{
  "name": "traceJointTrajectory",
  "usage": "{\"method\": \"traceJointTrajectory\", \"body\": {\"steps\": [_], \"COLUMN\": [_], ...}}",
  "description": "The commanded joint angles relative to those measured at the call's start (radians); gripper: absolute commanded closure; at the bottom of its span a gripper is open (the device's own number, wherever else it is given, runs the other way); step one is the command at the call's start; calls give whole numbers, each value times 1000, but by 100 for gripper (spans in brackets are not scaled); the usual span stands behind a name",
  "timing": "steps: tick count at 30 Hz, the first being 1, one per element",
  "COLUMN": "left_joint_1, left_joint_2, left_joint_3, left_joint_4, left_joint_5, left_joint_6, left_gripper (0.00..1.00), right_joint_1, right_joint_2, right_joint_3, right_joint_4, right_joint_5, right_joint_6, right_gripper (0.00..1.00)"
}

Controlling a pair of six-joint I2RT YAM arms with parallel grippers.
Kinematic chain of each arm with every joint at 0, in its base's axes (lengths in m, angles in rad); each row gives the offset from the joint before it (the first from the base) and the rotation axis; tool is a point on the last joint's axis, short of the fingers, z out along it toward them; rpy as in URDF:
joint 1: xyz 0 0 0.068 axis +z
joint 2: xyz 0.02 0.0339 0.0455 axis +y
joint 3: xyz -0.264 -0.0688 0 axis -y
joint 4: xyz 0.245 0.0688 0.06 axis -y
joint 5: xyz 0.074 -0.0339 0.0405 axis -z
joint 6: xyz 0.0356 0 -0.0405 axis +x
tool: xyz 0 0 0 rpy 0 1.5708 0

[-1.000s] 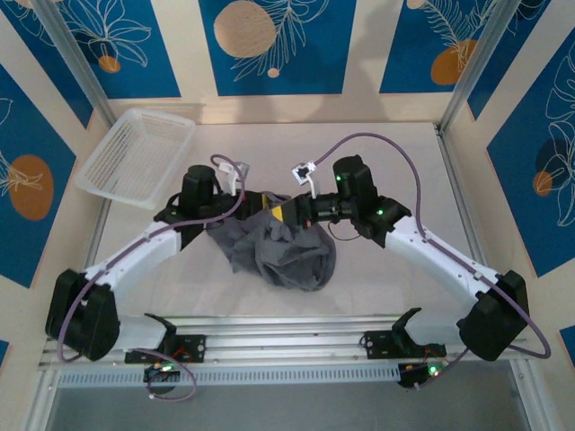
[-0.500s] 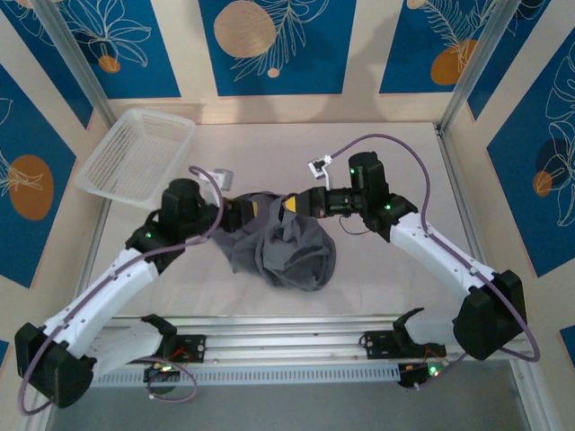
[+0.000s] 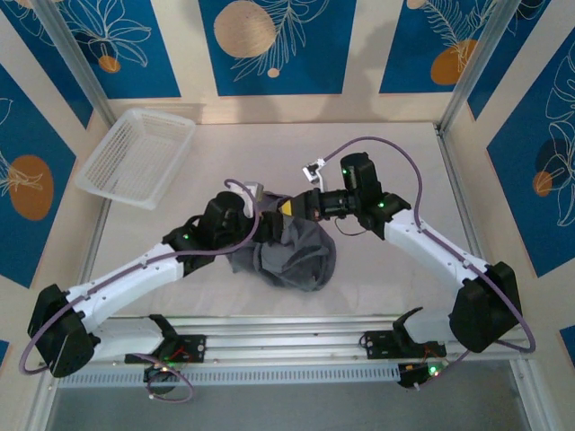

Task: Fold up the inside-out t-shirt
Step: Adjust the T-shirt at the center of the table.

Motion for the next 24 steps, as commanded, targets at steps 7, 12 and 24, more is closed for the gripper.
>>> {"method": "traceJointTrajectory", "body": {"steps": [7, 12, 24], "left_joint_1": [-3, 11, 184], "left_joint_2": [61, 28, -2], "left_joint_3": [22, 30, 27], "left_joint_4": [52, -59, -86], "left_joint_5": [-142, -334, 81], "left_joint_6": [40, 33, 38], "left_gripper": [36, 48, 100], "right_joint_1": [14, 14, 19], "right_joint_2": [-8, -8, -8], "right_joint_3": [21, 35, 88], "right_joint_4": [-16, -77, -323], "right_joint_5": [-15, 14, 218], "right_joint_6": [21, -17, -185], "right_gripper": [100, 100, 100]}}
